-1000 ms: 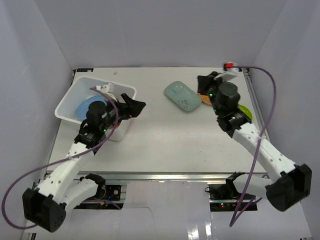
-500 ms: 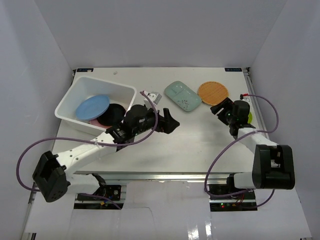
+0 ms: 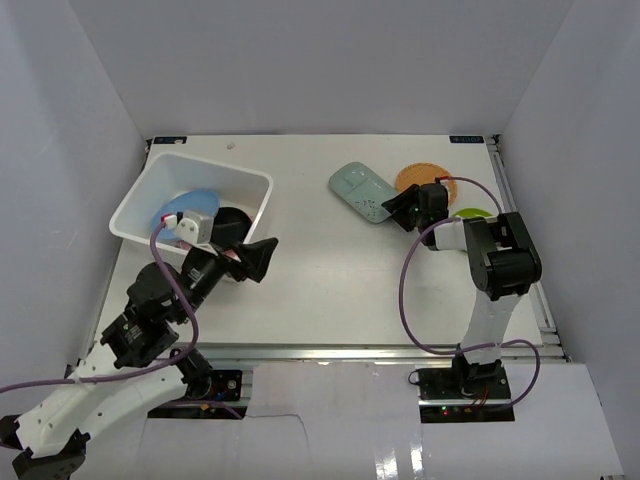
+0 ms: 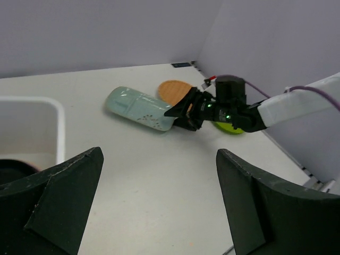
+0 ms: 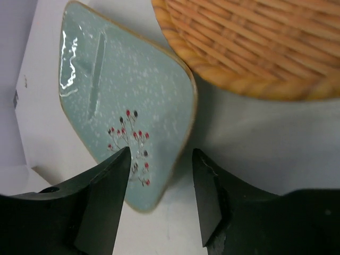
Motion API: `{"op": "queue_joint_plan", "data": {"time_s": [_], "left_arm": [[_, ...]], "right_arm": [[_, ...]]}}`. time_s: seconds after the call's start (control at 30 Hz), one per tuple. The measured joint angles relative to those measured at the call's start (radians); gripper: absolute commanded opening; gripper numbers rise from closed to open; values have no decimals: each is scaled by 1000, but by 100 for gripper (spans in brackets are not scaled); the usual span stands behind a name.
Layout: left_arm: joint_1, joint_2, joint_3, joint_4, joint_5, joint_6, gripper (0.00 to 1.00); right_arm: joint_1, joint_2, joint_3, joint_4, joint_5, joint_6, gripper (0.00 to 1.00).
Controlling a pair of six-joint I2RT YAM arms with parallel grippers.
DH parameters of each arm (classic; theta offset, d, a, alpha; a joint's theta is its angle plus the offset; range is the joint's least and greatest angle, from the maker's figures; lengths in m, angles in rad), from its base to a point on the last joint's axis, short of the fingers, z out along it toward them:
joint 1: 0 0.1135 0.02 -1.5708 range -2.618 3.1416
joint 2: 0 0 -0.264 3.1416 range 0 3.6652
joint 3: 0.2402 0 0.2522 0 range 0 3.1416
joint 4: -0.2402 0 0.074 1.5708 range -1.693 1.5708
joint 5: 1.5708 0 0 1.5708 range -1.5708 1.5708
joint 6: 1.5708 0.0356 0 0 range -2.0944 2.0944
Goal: Place the plates into the plastic bin on the countertop
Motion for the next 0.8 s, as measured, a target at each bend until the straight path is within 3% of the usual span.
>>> {"op": "queue_joint_plan", "data": {"time_s": [0.13,0.17,0.23,0.27,0.5,0.63,0.8], "left_arm": [[0,-65,-101,-49,-90,29,98],[0,-59,-114,-64,-105,37,98],[0,-37,-126,-82,-122,51,98],[0,-29,-129,-84,-127,55,98],[1,-76,-130,-93,-187,63,98],[31,-154,-137,-59,-211,62,98],[163,-172,-136,11,-139,49,98]], "right_arm": [[11,99,95,32,19,68,50],[13,121,113,48,20,84,37],[15,156,145,52,30,101,23],[16,175,158,55,31,116,10],[50,104,97,69,106,135,8],[73,-64,41,-28,136,58,8],[142,-313,60,-70,190,-69,8]]}}
